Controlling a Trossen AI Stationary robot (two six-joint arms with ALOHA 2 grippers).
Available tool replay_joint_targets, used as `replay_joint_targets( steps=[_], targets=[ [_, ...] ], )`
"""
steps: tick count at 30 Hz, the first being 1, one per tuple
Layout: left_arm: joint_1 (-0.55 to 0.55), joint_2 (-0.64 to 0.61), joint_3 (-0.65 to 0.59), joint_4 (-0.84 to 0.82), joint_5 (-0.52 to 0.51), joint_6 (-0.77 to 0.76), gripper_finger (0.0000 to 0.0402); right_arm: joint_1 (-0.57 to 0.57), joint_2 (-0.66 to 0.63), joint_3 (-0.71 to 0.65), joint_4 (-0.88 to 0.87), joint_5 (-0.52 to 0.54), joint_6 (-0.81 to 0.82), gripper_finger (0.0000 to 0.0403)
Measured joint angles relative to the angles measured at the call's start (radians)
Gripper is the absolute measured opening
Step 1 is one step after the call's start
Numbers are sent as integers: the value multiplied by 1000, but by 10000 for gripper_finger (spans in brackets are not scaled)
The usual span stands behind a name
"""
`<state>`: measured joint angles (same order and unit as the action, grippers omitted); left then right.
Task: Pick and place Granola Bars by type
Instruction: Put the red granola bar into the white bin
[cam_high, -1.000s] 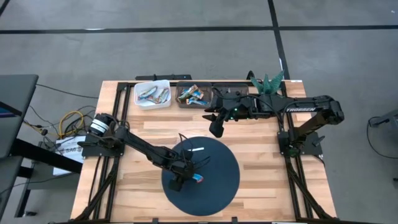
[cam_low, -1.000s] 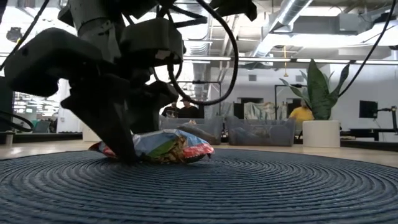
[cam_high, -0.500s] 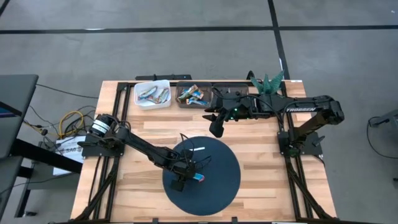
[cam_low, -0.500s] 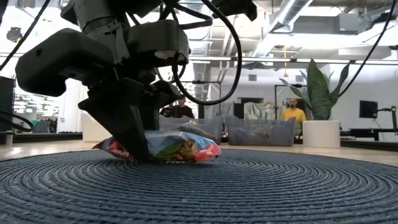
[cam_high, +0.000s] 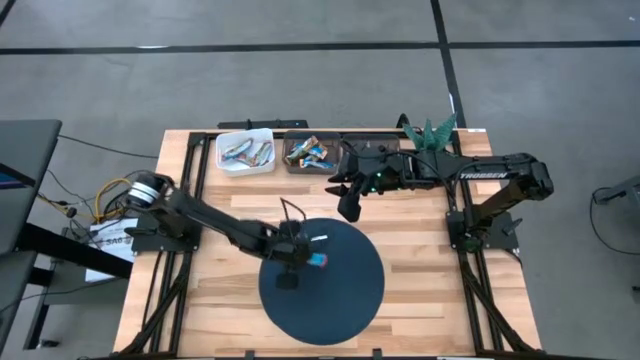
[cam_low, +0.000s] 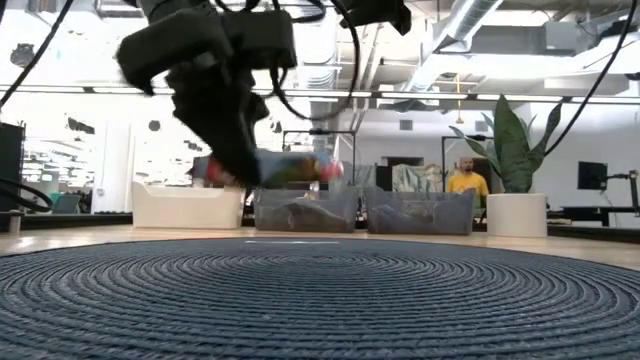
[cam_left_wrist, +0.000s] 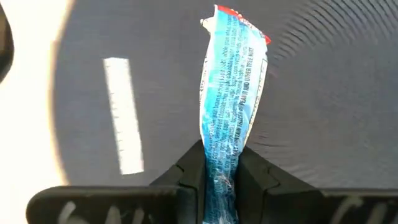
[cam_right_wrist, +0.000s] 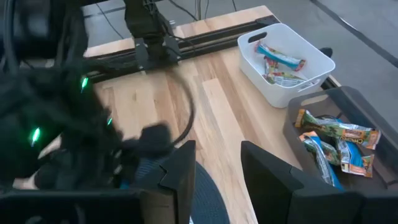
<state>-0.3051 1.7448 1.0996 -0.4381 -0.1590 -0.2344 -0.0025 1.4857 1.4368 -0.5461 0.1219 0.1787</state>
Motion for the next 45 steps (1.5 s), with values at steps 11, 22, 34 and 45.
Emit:
replay_joint_targets(
  steps=[11,22,34,45],
  targets=[
    [208,-340,-54,-190,-198,-27,47,0,0,0,7,-45,-16,120],
    [623,-606,-202,-233,-249,-109,47,-10,1,0,101,-45,-48,120],
    [1054,-522,-205,-225,-108,26,47,-70,1,0,133,-95,-56,120],
    [1154,-430,-205,-126,-48,154,91,-84,1,0,135,-97,-56,120]
  ],
)
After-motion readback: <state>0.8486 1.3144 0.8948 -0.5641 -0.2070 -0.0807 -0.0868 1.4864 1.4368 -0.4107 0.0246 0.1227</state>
